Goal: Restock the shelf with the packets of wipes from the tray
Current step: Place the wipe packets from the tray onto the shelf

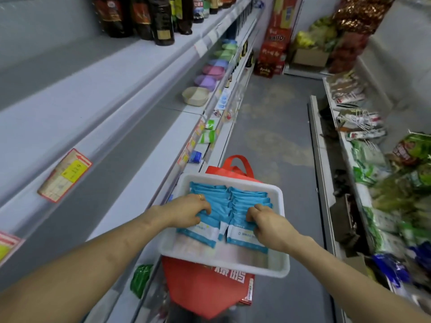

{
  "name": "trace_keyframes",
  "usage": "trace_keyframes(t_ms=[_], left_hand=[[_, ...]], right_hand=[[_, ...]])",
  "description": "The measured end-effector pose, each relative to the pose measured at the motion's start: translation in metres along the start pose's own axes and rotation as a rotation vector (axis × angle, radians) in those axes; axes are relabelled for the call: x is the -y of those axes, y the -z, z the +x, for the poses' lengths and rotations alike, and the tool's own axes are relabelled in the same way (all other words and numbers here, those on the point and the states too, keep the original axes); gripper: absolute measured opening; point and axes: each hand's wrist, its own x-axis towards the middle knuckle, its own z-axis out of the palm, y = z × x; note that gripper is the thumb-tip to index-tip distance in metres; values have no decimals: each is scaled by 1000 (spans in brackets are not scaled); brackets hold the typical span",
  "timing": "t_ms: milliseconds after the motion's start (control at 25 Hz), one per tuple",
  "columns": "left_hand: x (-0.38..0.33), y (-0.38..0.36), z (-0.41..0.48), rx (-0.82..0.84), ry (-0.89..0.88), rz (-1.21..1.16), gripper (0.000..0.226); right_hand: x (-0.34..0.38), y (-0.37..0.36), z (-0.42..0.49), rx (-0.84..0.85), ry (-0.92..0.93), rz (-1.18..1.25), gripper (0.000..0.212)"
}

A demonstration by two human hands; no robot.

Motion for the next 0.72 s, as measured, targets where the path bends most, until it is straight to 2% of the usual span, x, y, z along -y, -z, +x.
trace_keyframes(t_ms=[280, 520, 720], left_hand=[[-1, -6, -1, -6, -23, 123, 38], [3, -20, -5, 86, -30, 117, 27], [0, -27, -6, 154, -22, 111, 29]], right_hand=[[5, -14, -2, 50, 8, -41, 29], [10, -27, -6, 184, 19, 32, 21], [13, -28, -5, 189, 28, 54, 25]])
